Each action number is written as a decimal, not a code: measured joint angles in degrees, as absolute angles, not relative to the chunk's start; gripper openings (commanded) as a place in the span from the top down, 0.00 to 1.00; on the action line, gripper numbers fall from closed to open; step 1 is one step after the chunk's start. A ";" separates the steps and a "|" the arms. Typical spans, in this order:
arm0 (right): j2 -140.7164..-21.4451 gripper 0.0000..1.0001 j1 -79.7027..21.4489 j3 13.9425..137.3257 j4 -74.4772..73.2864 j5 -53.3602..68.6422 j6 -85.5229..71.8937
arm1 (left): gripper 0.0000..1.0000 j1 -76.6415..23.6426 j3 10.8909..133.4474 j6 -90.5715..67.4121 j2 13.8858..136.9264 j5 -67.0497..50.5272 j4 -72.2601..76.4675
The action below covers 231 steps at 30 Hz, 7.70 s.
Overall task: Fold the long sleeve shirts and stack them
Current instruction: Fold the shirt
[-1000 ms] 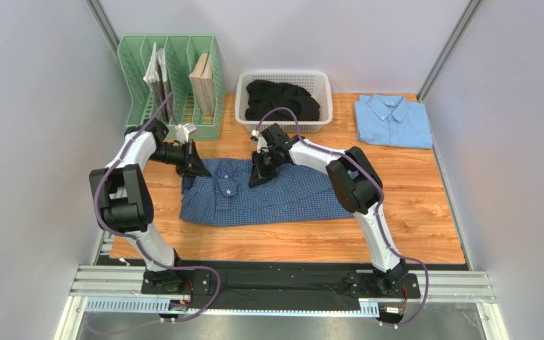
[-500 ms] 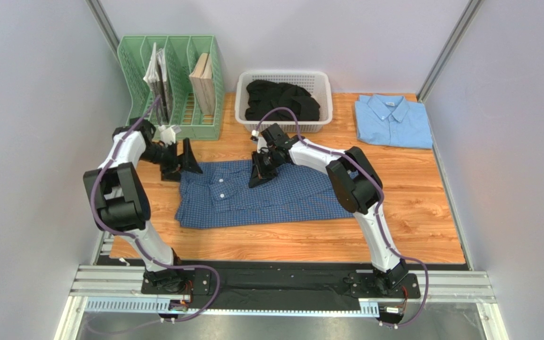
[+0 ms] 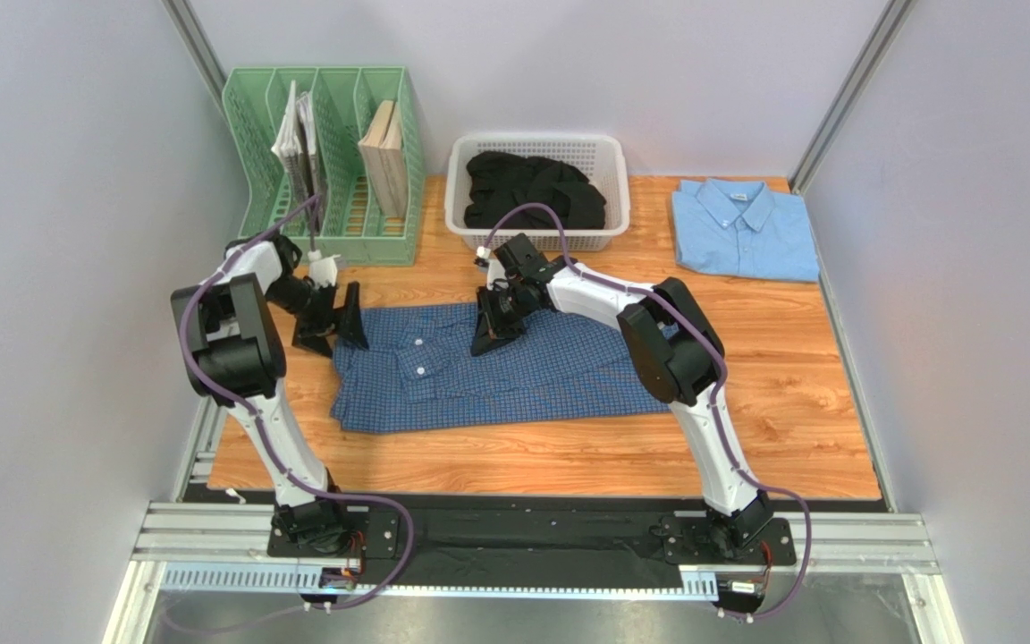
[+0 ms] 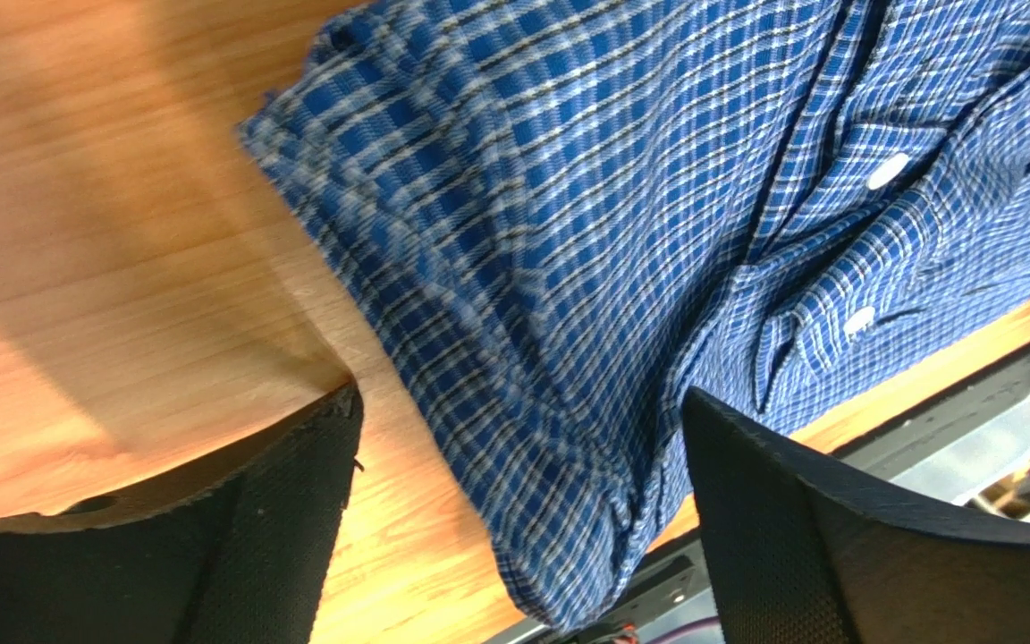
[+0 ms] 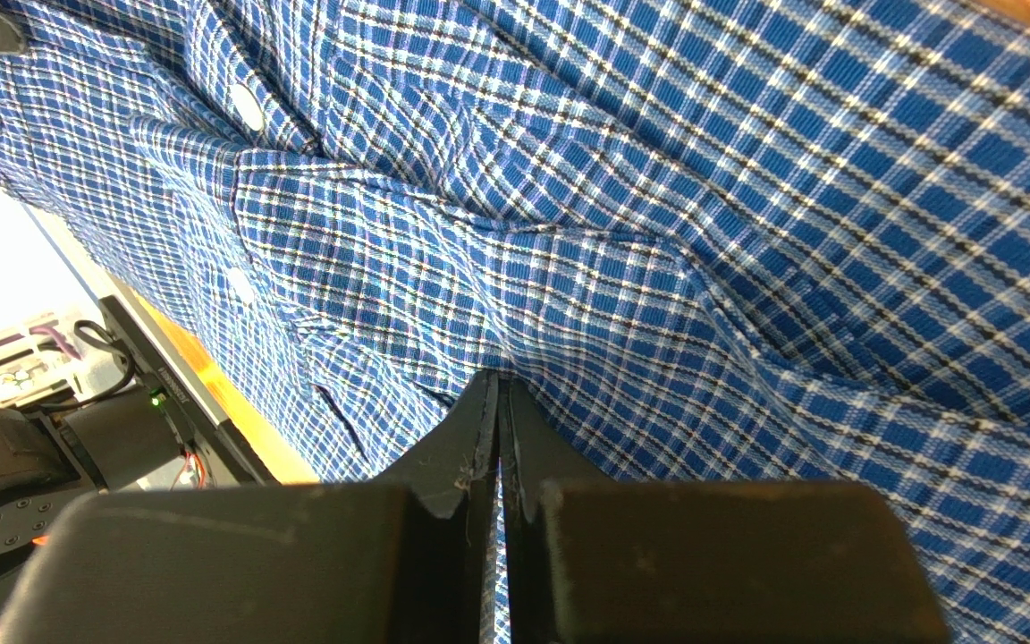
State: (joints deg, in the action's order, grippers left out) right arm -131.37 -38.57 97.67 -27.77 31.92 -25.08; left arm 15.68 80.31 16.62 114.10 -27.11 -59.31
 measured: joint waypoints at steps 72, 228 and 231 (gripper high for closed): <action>-123.26 0.79 -31.88 92.20 -34.13 33.06 -26.15 | 0.96 -14.02 77.67 -22.24 103.37 -46.74 -42.94; -133.03 0.48 -25.63 111.28 -66.87 0.80 24.16 | 0.07 -12.03 66.67 9.34 68.88 -47.13 -47.86; -136.49 0.45 -31.88 117.86 -66.98 0.51 28.12 | 0.07 -9.30 64.77 8.12 67.99 -47.86 -47.18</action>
State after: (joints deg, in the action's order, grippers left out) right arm -136.49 -31.88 117.86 -66.98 0.51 28.12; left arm -9.30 64.77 8.12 67.99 -47.86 -47.18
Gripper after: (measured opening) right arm 0.522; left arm 0.927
